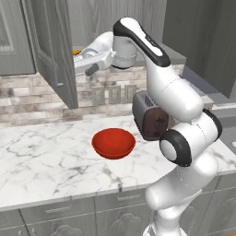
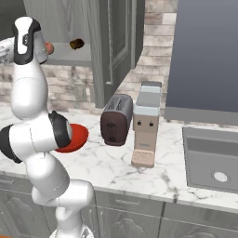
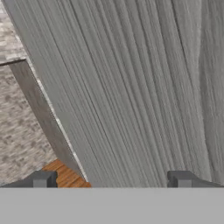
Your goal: Open the cabinet. Pick the orange and peach from the cabinet and place them into the bowl. Then close the cabinet.
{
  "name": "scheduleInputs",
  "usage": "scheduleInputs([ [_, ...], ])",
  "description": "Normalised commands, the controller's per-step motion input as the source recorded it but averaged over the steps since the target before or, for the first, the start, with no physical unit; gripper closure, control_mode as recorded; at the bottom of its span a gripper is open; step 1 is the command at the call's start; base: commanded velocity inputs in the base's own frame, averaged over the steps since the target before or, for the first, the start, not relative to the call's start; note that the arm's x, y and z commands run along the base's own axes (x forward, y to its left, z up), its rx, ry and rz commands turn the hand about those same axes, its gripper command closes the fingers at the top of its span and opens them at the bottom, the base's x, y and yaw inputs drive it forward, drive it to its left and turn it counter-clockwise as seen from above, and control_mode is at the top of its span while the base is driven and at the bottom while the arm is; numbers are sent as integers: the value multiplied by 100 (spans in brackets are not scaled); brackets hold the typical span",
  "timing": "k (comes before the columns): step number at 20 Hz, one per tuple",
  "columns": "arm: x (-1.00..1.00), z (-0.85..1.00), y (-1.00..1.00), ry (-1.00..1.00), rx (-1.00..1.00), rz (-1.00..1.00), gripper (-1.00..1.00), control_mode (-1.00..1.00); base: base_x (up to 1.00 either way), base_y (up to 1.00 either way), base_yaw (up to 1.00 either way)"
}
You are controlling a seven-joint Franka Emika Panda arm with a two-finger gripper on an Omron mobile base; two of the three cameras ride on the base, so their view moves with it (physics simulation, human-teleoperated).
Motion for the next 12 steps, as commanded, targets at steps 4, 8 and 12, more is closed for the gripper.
scheduleInputs([
  [4, -28, -1, 8, -3, 0, 5, -100, -100, 0, 0, 0],
  [8, 0, -4, 0, 1, 0, 0, -100, -100, 0, 0, 0],
  [12, 0, -2, -4, 1, 0, 0, -100, -100, 0, 0, 0],
])
